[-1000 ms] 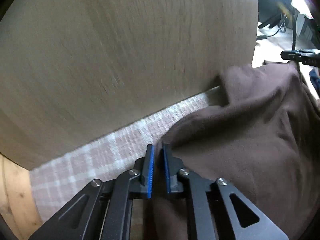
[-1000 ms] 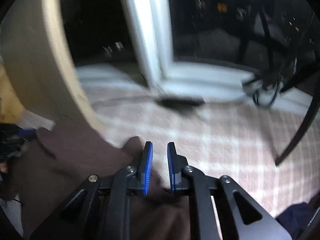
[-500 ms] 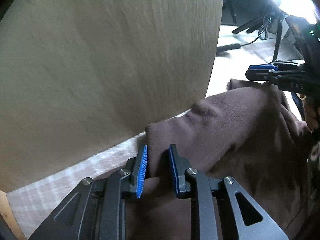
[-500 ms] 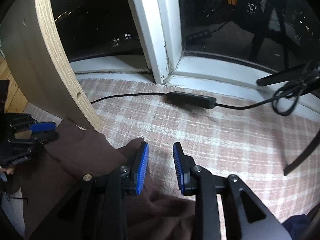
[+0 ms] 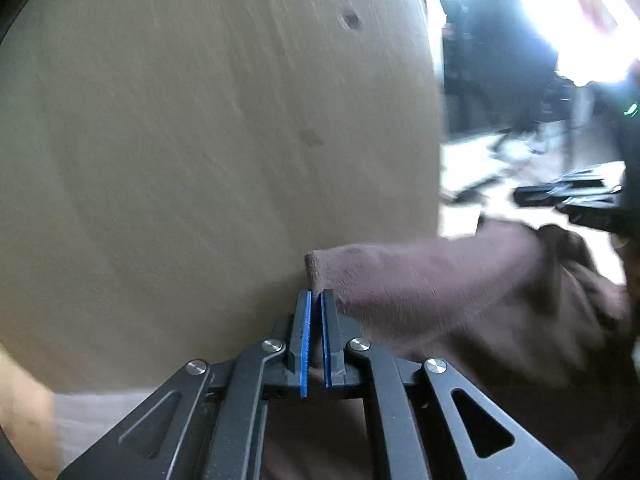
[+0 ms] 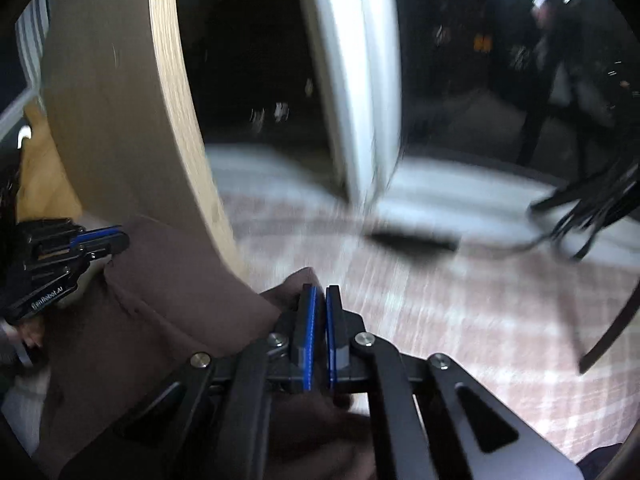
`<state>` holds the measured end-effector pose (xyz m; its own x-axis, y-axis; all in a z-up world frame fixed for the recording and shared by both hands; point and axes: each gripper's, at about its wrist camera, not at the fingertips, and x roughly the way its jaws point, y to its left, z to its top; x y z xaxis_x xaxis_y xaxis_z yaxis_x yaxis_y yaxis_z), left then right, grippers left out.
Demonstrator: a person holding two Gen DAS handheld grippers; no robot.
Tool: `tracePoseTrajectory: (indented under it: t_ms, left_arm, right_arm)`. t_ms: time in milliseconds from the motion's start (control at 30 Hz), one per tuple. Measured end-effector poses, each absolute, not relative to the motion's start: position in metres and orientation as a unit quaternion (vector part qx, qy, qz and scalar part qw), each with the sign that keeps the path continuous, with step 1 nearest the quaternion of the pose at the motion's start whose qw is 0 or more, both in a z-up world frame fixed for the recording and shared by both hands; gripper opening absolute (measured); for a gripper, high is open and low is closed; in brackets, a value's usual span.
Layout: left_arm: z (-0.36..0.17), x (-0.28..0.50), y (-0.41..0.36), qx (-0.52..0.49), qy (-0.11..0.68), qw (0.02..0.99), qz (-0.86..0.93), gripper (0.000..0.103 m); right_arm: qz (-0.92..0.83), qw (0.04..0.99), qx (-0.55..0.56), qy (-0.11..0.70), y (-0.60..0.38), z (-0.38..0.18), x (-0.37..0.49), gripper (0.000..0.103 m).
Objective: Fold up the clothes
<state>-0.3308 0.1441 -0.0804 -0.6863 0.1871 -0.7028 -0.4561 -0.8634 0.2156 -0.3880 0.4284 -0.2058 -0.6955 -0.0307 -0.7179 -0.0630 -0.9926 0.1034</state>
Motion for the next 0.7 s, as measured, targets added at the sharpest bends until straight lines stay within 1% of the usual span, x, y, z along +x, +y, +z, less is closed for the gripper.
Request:
tracePoseTrajectory:
  t_ms: [33,67,100,133,167,200,233,267,300,333,367,433,467,533,667,700]
  left_arm:
    - [-0.083,-0.334,0.148,-0.364,0.204,0.173,0.892,0.012]
    - [-0.083,-0.334,0.148,-0.37,0.211,0.169,0.889,0.014]
    - [-0.082,-0.324,0.146,-0.37,0.21,0.164,0.89,0.014]
    - [-0.077,-0.321,0.141,-0.369,0.205,0.168,0.891,0.014]
    - [-0.071,-0.318,0.136,-0.368,0.2,0.172,0.892,0.018]
    - [-0.066,-0.315,0.13,-0.367,0.195,0.175,0.893,0.026]
    - [-0.06,-0.311,0.121,-0.37,0.193,0.175,0.892,0.029]
    - [-0.054,-0.311,0.113,-0.372,0.193,0.175,0.891,0.031]
    - [-0.047,-0.31,0.104,-0.374,0.193,0.174,0.89,0.031]
    - [-0.04,-0.317,0.093,-0.372,0.192,0.169,0.892,0.031]
    - [-0.033,-0.322,0.083,-0.371,0.191,0.165,0.894,0.031]
    - [-0.017,-0.305,0.043,-0.373,0.174,0.165,0.896,0.03]
    - [-0.01,-0.299,0.02,-0.376,0.165,0.167,0.896,0.03]
    - [-0.003,-0.267,-0.009,-0.386,0.156,0.161,0.895,0.03]
    - [-0.022,-0.206,-0.035,-0.426,0.14,0.152,0.881,0.03]
    - [-0.028,-0.187,-0.044,-0.44,0.136,0.146,0.876,0.03]
  right_arm:
    - [0.919,0.032,-0.39,0.052,0.43,-0.203,-0.39,0.006]
    - [0.91,0.046,-0.408,0.053,0.434,-0.203,-0.395,0.015]
    - [0.902,0.059,-0.425,0.055,0.438,-0.204,-0.399,0.02]
    - [0.896,0.064,-0.435,0.065,0.442,-0.203,-0.4,0.023]
    - [0.897,0.057,-0.431,0.082,0.447,-0.199,-0.394,0.023]
    - [0.9,0.048,-0.423,0.088,0.45,-0.192,-0.386,0.023]
    - [0.902,0.041,-0.42,0.09,0.452,-0.186,-0.377,0.023]
    - [0.901,0.034,-0.424,0.085,0.453,-0.179,-0.368,0.023]
    - [0.899,0.026,-0.43,0.081,0.453,-0.173,-0.358,0.024]
    - [0.895,0.014,-0.439,0.076,0.451,-0.169,-0.345,0.028]
    - [0.891,0.004,-0.448,0.069,0.45,-0.165,-0.333,0.035]
    - [0.878,0.001,-0.477,0.041,0.45,-0.165,-0.303,0.043]
    - [0.87,0.001,-0.493,0.028,0.451,-0.168,-0.289,0.045]
    - [0.853,0.005,-0.522,0.014,0.455,-0.179,-0.265,0.045]
    - [0.801,0.008,-0.598,0.019,0.462,-0.223,-0.229,0.045]
    - [0.795,0.008,-0.606,0.01,0.46,-0.233,-0.222,0.045]
